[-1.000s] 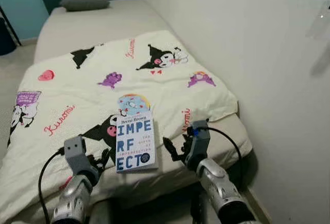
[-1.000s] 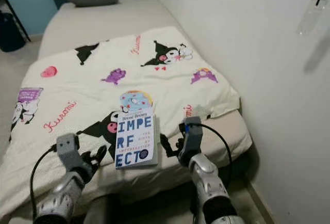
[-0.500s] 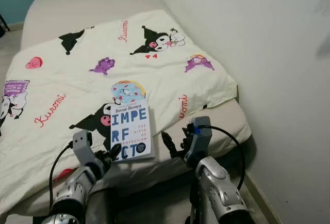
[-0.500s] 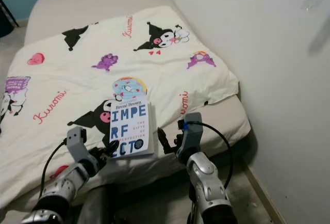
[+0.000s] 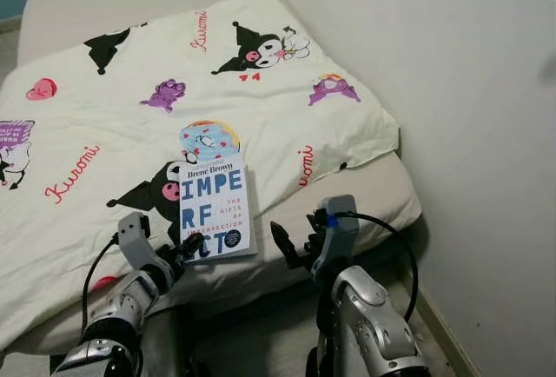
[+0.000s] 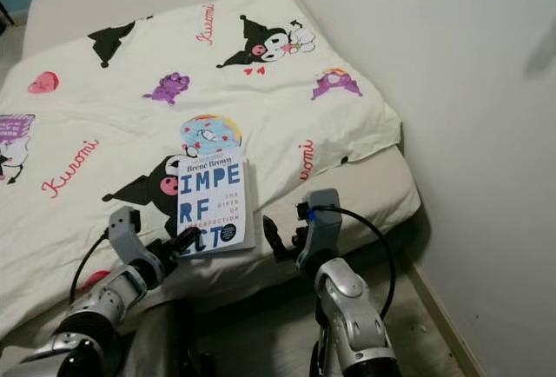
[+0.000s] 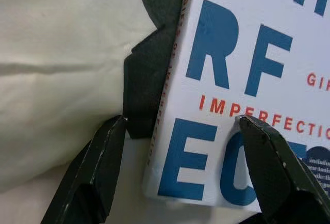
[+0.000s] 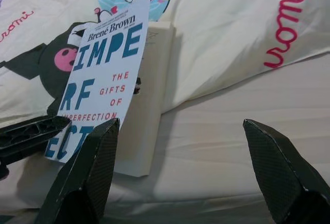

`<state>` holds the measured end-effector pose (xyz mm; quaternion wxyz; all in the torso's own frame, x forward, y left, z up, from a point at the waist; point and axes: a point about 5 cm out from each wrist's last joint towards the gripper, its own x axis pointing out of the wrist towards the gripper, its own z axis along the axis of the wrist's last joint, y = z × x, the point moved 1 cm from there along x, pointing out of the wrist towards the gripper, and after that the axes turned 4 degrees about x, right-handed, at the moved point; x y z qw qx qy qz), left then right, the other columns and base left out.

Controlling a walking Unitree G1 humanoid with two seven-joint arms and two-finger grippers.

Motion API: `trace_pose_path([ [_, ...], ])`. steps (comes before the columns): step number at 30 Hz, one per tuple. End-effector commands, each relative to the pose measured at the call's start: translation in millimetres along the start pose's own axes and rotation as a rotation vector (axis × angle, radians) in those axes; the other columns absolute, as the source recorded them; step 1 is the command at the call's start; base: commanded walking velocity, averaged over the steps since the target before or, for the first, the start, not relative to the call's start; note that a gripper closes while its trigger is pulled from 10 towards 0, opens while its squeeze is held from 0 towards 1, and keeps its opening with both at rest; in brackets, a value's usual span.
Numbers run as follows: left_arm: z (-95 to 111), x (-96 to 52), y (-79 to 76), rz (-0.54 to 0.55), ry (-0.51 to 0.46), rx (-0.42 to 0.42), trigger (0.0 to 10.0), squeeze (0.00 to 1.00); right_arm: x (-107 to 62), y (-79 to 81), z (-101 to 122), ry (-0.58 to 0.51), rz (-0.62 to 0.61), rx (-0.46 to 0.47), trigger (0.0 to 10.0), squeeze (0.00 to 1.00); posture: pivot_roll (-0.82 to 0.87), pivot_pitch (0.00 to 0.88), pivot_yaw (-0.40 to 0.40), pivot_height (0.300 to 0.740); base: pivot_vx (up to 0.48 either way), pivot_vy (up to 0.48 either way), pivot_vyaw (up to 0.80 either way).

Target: Clean up the room

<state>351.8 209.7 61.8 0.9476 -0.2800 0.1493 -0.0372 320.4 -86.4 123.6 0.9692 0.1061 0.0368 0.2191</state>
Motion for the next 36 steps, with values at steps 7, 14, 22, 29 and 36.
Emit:
trace_pose_path([
  [7, -2.1, -1.3, 0.7, -0.065, -0.006, -0.184, 10.0, 0.0, -7.9, 7.9, -5.1, 0.043, 0.014, 0.001, 10.0, 0.0, -0.1, 0.464, -0.019, 0.568, 0.0, 0.0, 0.0],
  [14, -2.6, 5.6, -20.9, -0.195, 0.018, -0.182, 10.0, 0.0, -9.7, 9.7, -3.9, 0.051, 0.011, 0.0, 10.0, 0.0, -0.1, 0.457, -0.016, 0.568, 0.0, 0.0, 0.0],
  [22, -7.7, 5.1, -20.5, -0.197, 0.044, -0.139, 3.4, 0.0, -11.4, 10.8, -3.8, 0.058, 0.009, -0.002, 10.0, 0.0, -0.1, 0.447, -0.016, 0.568, 0.0, 0.0, 0.0],
  [29, -8.3, 4.3, -18.5, -0.187, 0.037, -0.142, 0.0, 0.0, -11.7, 10.1, -4.6, 0.063, 0.009, -0.003, 10.0, 0.0, -0.1, 0.439, -0.017, 0.568, 0.0, 0.0, 0.0],
  [36, -9.3, 3.3, -18.3, -0.202, 0.034, -0.146, 0.0, 0.0, -9.8, 10.7, -4.5, 0.064, 0.011, -0.004, 10.0, 0.0, -0.09, 0.428, -0.015, 0.568, 0.0, 0.0, 0.0],
])
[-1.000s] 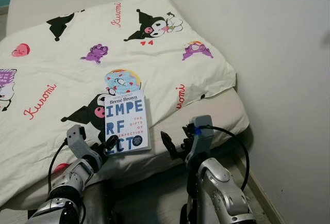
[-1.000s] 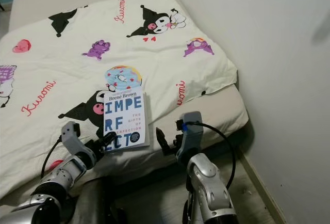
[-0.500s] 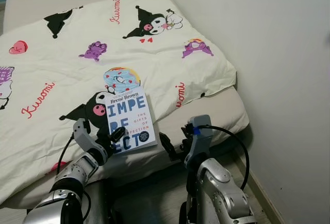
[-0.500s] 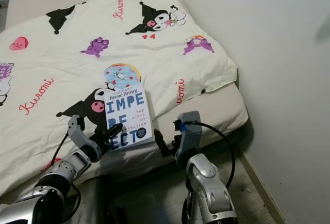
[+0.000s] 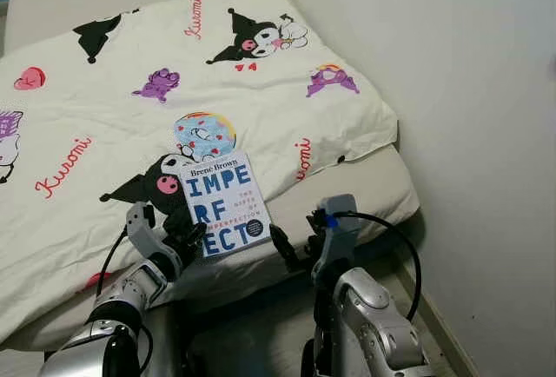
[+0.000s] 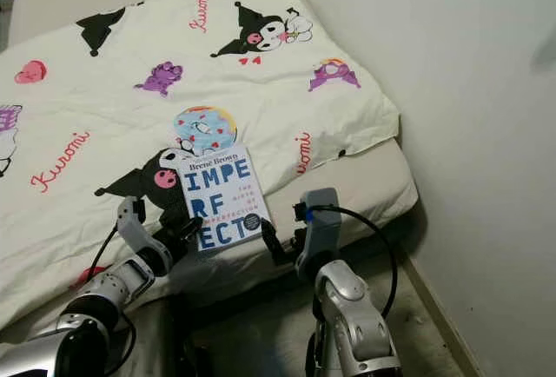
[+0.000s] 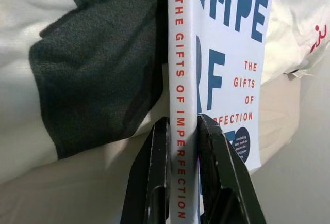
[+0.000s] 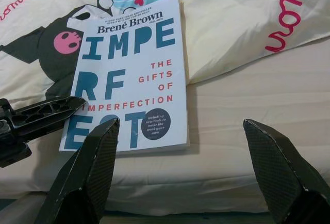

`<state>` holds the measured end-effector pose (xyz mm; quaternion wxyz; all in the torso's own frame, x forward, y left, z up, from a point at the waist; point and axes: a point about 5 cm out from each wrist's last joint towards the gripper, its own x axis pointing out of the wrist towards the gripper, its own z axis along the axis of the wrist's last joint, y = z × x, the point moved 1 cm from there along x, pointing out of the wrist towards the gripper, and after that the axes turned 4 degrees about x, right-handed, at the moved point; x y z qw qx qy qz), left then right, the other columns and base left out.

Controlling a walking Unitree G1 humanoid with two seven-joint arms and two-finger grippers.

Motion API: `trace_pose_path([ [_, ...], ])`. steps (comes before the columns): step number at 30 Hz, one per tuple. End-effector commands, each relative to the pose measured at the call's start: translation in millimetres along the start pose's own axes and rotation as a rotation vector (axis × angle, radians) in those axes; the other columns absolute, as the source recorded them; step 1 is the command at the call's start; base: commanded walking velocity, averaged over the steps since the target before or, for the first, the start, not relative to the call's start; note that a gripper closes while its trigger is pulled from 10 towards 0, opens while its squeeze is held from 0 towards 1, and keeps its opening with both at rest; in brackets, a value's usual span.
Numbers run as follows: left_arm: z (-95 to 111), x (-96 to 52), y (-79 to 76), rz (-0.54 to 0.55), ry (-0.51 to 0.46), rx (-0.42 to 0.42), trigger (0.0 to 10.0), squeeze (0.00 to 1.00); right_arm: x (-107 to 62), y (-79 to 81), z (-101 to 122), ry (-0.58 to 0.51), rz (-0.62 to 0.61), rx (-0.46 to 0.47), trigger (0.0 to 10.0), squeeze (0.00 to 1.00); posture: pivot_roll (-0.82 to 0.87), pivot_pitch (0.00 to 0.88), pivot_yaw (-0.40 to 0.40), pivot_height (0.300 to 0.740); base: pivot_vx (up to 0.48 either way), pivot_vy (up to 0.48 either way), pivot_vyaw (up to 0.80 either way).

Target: Clean up the room

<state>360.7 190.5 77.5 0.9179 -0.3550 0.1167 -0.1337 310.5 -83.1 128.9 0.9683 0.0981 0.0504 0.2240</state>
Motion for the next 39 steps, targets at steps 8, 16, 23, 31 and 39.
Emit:
trace_pose_path([
  [8, -10.2, -4.3, -3.5, -0.099, 0.001, -0.048, 0.0, 0.0, 3.1, 0.8, -5.3, 0.019, 0.003, 0.002, 10.0, 0.0, -0.07, 0.393, -0.012, 0.568, 0.0, 0.0, 0.0],
  [16, -2.8, -20.8, -42.0, -0.416, -0.059, -0.08, 0.0, 0.0, 11.1, 0.3, 0.8, -0.02, -0.005, 0.006, 10.0, 0.0, -0.03, 0.346, 0.001, 0.568, 0.0, 0.0, 0.0],
  [23, -8.4, -55.0, -74.4, -0.563, -0.05, -0.002, 0.0, 0.0, 17.2, 0.9, 1.6, -0.033, -0.001, 0.01, 10.0, 0.0, -0.01, 0.315, -0.002, 0.568, 0.0, 0.0, 0.0],
  [31, 7.2, -59.6, -68.6, -0.473, -0.144, 0.024, 0.0, 0.0, 20.5, -0.3, 5.1, -0.057, -0.002, 0.012, 10.0, 0.0, -0.01, 0.297, -0.003, 0.568, 0.0, 0.0, 0.0],
  [39, 35.5, -68.8, -56.4, -0.221, -0.316, 0.2, 0.0, 0.0, 19.9, -12.4, 9.3, -0.097, -0.046, 0.013, 10.0, 0.0, 0.0, 0.272, 0.001, 0.568, 0.0, 0.0, 0.0],
])
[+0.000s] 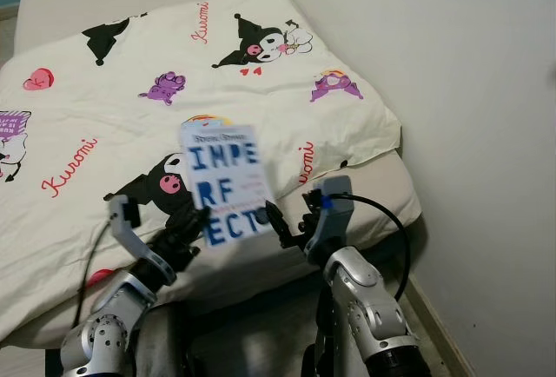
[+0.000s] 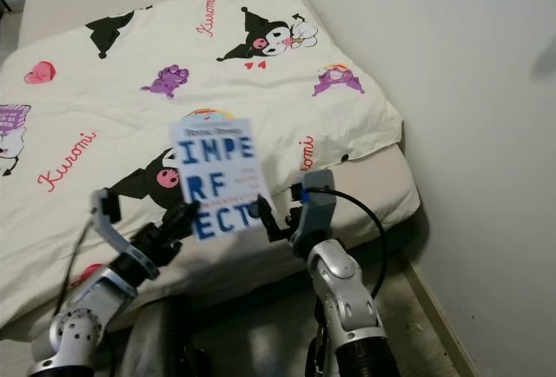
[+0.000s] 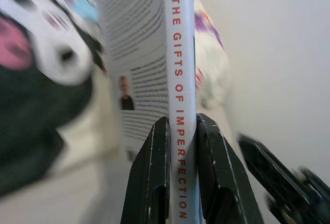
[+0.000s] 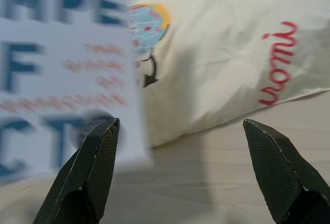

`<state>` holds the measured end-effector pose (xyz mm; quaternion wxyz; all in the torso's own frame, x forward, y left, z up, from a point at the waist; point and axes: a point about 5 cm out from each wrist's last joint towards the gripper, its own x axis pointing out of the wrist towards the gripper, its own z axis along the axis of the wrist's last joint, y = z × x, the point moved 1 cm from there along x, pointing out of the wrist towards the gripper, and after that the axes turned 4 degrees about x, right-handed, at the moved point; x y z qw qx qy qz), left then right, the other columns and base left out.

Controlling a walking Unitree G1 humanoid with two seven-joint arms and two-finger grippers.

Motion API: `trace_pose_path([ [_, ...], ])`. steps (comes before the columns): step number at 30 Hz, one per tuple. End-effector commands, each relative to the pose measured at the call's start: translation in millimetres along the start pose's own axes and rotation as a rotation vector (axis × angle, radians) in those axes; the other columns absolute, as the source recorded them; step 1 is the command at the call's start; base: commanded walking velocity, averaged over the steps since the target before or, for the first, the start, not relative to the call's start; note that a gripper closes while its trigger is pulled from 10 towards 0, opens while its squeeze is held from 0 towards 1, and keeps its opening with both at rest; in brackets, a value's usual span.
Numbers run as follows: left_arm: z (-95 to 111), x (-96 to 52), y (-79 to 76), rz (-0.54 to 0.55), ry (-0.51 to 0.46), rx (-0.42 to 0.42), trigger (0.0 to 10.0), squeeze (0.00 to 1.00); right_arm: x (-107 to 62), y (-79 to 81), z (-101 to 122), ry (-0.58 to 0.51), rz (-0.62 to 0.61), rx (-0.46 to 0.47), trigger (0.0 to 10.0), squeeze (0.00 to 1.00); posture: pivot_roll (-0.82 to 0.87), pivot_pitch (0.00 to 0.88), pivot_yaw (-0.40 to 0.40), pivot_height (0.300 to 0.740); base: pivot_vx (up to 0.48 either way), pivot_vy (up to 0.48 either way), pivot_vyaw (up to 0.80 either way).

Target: Clean up the room

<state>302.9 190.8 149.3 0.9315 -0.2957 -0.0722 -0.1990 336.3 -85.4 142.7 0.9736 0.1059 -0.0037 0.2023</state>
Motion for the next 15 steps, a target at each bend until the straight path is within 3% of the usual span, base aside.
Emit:
trace_pose_path([
  [1, 5.7, -7.2, 2.4, 0.047, -0.028, 0.07, 0.0, 0.0, -3.3, -4.9, -10.1, 0.021, -0.023, 0.014, 10.0, 0.0, 0.0, 0.265, 0.003, 0.568, 0.0, 0.0, 0.0],
  [2, 5.7, -7.2, 2.4, 0.047, -0.028, 0.07, 0.0, 0.0, -3.3, -4.9, -10.1, 0.021, -0.023, 0.014, 10.0, 0.0, 0.0, 0.265, 0.003, 0.568, 0.0, 0.0, 0.0],
  [4, 10.1, -9.7, 2.0, 0.094, -0.031, 0.175, 0.0, 0.0, -5.4, -9.5, -13.5, 0.027, -0.045, 0.0, 10.0, 0.0, 0.0, 0.26, 0.002, 0.568, 0.0, 0.0, 0.0],
  [5, 10.1, -9.7, 2.0, 0.094, -0.031, 0.175, 0.0, 0.0, -5.4, -9.5, -13.5, 0.027, -0.045, 0.0, 10.0, 0.0, 0.0, 0.26, 0.002, 0.568, 0.0, 0.0, 0.0],
  [6, 11.3, -10.0, 0.5, 0.122, -0.034, 0.208, 3.3, 0.0, -6.9, -12.6, -15.7, 0.031, -0.06, -0.01, 10.0, 0.0, 0.01, 0.254, 0.0, 0.568, 0.0, 0.0, 0.0],
  [7, 11.3, -10.0, 0.5, 0.122, -0.034, 0.208, 3.3, 0.0, -6.9, -12.6, -15.7, 0.031, -0.06, -0.01, 10.0, 0.0, 0.01, 0.254, 0.0, 0.568, 0.0, 0.0, 0.0],
  [8, 12.0, -9.1, -1.9, 0.151, -0.04, 0.233, 10.0, 0.0, -8.4, -15.2, -17.8, 0.033, -0.072, -0.018, 10.0, 0.0, 0.01, 0.247, -0.002, 0.568, 0.0, 0.0, 0.0],
  [15, 10.4, -0.8, -15.5, 0.242, -0.079, 0.325, 10.0, 0.0, -9.7, -19.9, -20.3, 0.021, -0.093, -0.027, 10.0, 0.0, 0.01, 0.231, -0.008, 0.568, 0.0, 0.0, 0.0],
])
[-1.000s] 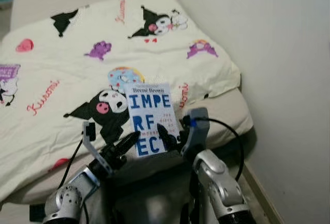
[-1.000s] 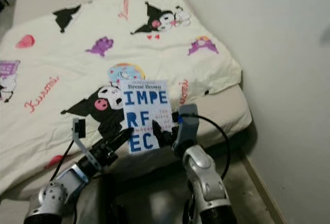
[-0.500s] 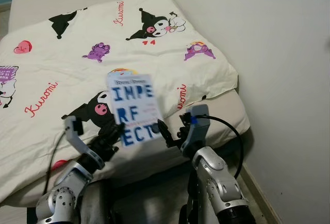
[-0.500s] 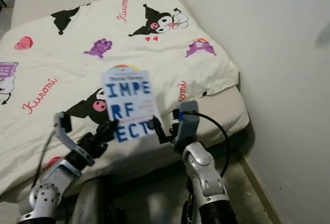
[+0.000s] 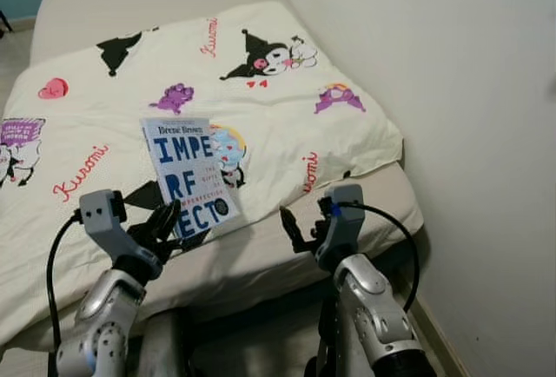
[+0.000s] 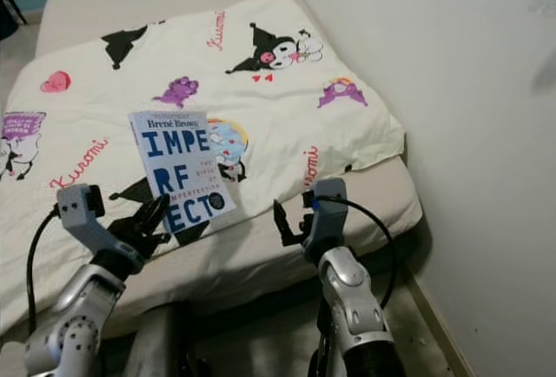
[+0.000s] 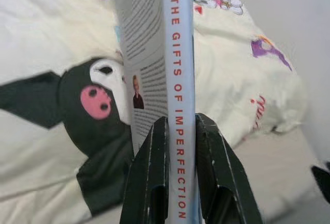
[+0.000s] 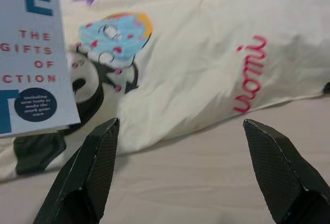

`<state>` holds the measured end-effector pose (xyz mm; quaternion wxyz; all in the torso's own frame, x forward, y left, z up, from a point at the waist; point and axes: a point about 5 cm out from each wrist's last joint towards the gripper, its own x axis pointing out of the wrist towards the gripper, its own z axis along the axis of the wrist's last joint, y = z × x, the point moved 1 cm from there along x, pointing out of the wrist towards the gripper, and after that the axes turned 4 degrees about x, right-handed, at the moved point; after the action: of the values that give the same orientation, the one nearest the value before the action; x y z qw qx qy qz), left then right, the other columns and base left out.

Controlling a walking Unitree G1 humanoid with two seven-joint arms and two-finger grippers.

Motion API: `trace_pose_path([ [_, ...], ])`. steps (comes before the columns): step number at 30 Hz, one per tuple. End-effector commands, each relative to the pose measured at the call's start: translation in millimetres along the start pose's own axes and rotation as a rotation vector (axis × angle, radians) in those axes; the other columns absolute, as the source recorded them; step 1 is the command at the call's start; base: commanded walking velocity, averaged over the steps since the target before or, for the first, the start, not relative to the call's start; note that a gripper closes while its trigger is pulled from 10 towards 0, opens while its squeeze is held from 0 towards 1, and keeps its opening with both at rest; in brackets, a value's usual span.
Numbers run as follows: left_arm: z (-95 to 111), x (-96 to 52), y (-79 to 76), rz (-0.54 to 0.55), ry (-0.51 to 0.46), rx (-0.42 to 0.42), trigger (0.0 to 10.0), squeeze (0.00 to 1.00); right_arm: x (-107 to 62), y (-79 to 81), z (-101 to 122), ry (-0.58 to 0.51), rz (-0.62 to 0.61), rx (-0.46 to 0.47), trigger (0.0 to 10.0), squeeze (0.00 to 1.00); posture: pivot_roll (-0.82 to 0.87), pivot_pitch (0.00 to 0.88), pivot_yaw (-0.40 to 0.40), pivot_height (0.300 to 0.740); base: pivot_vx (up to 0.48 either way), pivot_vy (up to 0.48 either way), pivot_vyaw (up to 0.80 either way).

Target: Clean up the room

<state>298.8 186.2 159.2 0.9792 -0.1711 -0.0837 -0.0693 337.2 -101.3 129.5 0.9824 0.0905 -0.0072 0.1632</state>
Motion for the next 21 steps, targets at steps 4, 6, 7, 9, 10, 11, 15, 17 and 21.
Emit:
trace_pose_path([
  [4, 5.2, -1.6, -4.1, 0.021, -0.045, 0.022, 10.0, 0.0, -3.3, -2.0, -11.7, 0.033, -0.011, 0.005, 10.0, 0.0, 0.01, 0.23, -0.01, 0.568, 0.0, 0.0, 0.0],
  [6, 3.8, -1.4, -5.7, 0.029, -0.046, 0.026, 10.0, 0.0, -2.8, 0.0, -12.5, 0.037, 0.005, 0.009, 10.0, 0.0, 0.01, 0.229, -0.011, 0.568, 0.0, 0.0, 0.0],
  [7, 3.8, -1.4, -5.7, 0.029, -0.046, 0.026, 10.0, 0.0, -2.8, 0.0, -12.5, 0.037, 0.005, 0.009, 10.0, 0.0, 0.01, 0.229, -0.011, 0.568, 0.0, 0.0, 0.0],
  [9, 2.9, -1.1, -6.9, 0.031, -0.041, 0.04, 10.0, 0.0, -2.8, 2.7, -12.0, 0.033, 0.027, 0.024, 10.0, 0.0, 0.01, 0.231, -0.011, 0.568, 0.0, 0.0, 0.0],
  [10, 2.9, -1.1, -6.9, 0.031, -0.041, 0.04, 10.0, 0.0, -2.8, 2.7, -12.0, 0.033, 0.027, 0.024, 10.0, 0.0, 0.01, 0.231, -0.011, 0.568, 0.0, 0.0, 0.0],
  [11, 2.6, -1.2, -7.1, 0.042, -0.037, 0.061, 10.0, 0.0, -2.9, 3.2, -12.1, 0.031, 0.031, 0.026, 10.0, 0.0, 0.01, 0.23, -0.01, 0.568, 0.0, 0.0, 0.0],
  [15, 1.3, -2.1, -8.3, 0.057, -0.032, 0.136, 10.0, 0.0, -3.9, 4.4, -13.9, 0.03, 0.036, 0.027, 10.0, 0.0, 0.02, 0.228, -0.01, 0.578, 0.0, 0.0, 0.0],
  [17, 0.3, -3.3, -9.5, 0.067, -0.035, 0.165, 10.0, 0.0, -4.7, 5.7, -15.7, 0.03, 0.042, 0.028, 10.0, 0.0, 0.02, 0.226, -0.01, 0.588, 0.0, 0.0, 0.0],
  [21, -1.0, -4.1, -10.3, 0.073, -0.036, 0.166, 10.0, 0.0, -5.0, 6.7, -17.0, 0.031, 0.045, 0.028, 10.0, 0.0, 0.02, 0.223, -0.011, 0.598, 0.0, 0.0, 0.0],
])
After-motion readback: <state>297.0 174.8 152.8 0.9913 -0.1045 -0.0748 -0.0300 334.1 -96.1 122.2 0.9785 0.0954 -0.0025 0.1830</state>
